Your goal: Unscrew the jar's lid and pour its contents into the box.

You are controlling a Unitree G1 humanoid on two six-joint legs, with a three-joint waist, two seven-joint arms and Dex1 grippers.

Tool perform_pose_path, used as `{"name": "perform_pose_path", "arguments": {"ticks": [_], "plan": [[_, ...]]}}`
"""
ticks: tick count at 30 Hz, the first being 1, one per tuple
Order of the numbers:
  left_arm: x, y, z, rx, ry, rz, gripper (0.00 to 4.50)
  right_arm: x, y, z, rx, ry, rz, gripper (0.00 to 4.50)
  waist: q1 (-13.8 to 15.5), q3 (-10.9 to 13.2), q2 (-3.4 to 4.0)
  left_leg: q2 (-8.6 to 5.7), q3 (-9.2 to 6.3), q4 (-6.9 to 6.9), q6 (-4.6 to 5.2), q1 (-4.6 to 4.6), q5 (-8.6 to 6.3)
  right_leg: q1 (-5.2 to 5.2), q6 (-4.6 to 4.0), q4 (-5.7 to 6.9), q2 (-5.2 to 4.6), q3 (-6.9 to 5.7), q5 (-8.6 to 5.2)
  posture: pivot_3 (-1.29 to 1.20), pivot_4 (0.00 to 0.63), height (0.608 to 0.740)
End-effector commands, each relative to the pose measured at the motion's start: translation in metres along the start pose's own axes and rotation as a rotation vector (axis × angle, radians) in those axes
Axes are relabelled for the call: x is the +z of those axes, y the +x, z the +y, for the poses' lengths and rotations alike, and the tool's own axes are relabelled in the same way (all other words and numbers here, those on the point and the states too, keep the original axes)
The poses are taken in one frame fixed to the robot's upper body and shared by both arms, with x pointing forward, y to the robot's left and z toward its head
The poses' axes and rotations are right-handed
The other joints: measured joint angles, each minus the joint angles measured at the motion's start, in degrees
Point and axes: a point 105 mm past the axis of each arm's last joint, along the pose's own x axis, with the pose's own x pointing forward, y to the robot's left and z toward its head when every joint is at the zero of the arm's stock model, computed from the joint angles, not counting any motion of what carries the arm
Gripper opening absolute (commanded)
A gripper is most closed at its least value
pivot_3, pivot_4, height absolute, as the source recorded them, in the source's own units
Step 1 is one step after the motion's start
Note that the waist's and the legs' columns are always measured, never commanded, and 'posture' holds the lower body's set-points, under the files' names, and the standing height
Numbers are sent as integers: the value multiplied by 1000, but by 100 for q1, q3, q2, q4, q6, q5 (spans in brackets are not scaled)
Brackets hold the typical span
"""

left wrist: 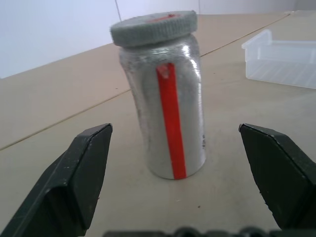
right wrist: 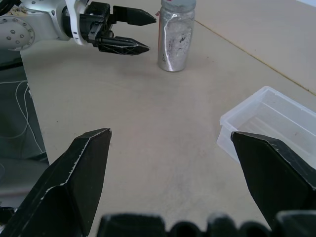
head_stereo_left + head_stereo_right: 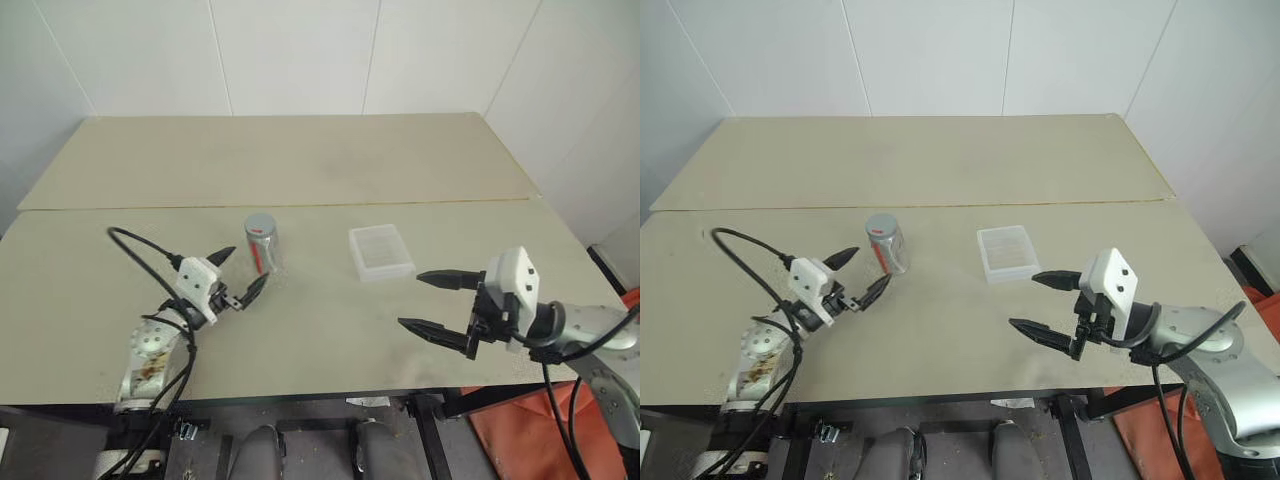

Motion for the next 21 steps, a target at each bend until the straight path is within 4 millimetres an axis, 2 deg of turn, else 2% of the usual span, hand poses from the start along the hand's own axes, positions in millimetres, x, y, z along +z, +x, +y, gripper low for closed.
{"name": "perform_pose_path", "arguments": {"ticks": [1, 5, 7, 12, 21], "plan": [[7, 13, 5, 38, 21, -39, 4470, 12, 2, 4, -2, -24, -37, 4500, 4, 0, 0, 0, -1, 1, 0, -1, 0, 0, 2, 0, 1, 0, 2, 0, 150, 740], [3, 25, 3, 70, 19, -43, 4470, 14, 1, 10, 9, -24, -36, 4500, 5, 0, -1, -1, -2, 4, 0, 0, 0, 2, 8, -1, 0, 0, 7, 0, 150, 740], [0, 28, -1, 67, 26, -45, 4470, 13, 0, 9, -4, -26, -27, 4500, 8, -1, -2, -1, -2, 4, 0, -1, 0, 4, 9, -3, 0, 0, 8, 0, 150, 740], [3, 43, 4, 180, -15, -95, 4470, 14, -5, 5, -23, -33, -16, 4500, 15, -1, -3, -4, -3, 6, 0, -6, 0, 4, 13, -6, -1, 1, 10, 0, 150, 740], [9, 47, 11, 223, -47, -128, 4470, 8, -4, 2, -32, -46, 19, 4500, 2, -1, -3, -4, -4, 5, 0, -7, 0, 3, 15, -7, 0, 1, 11, 0, 150, 740]]}}
